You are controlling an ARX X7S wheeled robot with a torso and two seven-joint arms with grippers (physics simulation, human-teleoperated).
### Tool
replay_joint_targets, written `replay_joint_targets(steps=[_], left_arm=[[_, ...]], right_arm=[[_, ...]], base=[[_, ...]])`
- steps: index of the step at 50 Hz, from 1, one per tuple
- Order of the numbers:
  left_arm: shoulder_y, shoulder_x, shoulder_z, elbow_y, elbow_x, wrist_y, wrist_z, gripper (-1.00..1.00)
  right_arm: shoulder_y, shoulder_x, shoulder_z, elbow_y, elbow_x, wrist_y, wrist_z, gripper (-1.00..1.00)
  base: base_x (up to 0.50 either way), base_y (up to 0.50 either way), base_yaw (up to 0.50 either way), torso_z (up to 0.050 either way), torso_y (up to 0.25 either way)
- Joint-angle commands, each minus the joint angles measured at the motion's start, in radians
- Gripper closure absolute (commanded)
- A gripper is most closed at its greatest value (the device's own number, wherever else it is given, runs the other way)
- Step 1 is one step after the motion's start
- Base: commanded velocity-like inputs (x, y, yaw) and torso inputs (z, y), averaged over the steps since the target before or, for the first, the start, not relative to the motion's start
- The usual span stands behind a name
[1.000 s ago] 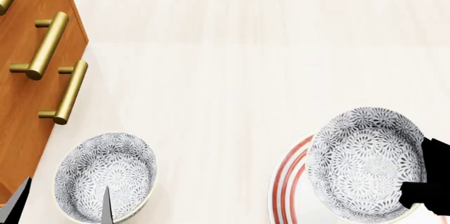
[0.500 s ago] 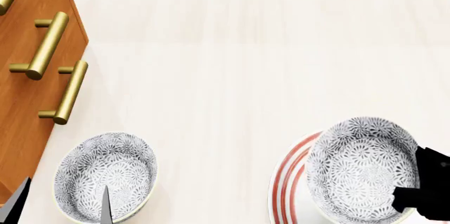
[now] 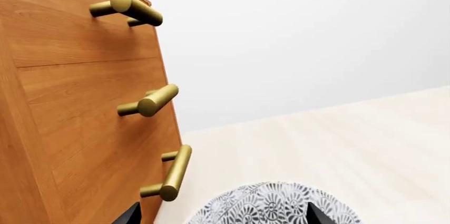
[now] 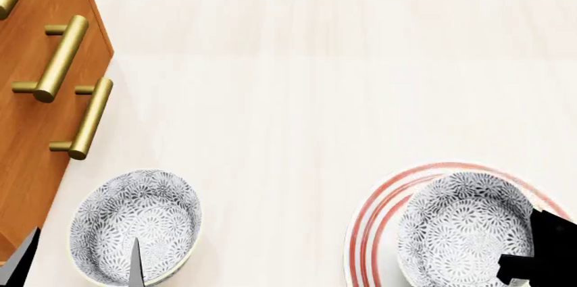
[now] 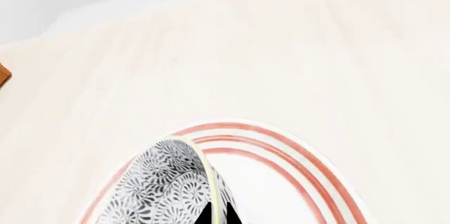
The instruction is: Pick up the bowl and put it in the front on the plate.
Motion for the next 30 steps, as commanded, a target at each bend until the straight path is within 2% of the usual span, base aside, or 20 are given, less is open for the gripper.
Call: replay_joint_targets(steps=[1, 25, 26, 30], left_arm=[[0.004, 0.011, -0.006, -0.021, 0.009, 0.01, 0.016, -1.0], [0.001, 0.007, 0.0, -0.022, -0.003, 0.003, 0.013, -1.0], [0.001, 0.007, 0.0, -0.02, -0.004, 0.001, 0.013, -1.0], [0.0, 0.007, -0.001, -0.021, -0.005, 0.001, 0.011, -1.0]], right_arm=[[-0.023, -0.027, -0.006, 0.014, -0.042, -0.011, -0.033, 1.0], [-0.063, -0.02, -0.04, 0.015, -0.11, -0.043, -0.062, 1.0], [-0.06, -0.016, -0.039, 0.013, -0.11, -0.043, -0.064, -1.0], [-0.04, 0.006, -0.013, -0.001, -0.089, -0.034, -0.051, -1.0]], base=[[0.0, 0.0, 0.0, 0.0, 0.0], [0.0, 0.0, 0.0, 0.0, -0.001], [0.0, 0.0, 0.0, 0.0, 0.0], [0.0, 0.0, 0.0, 0.0, 0.0]])
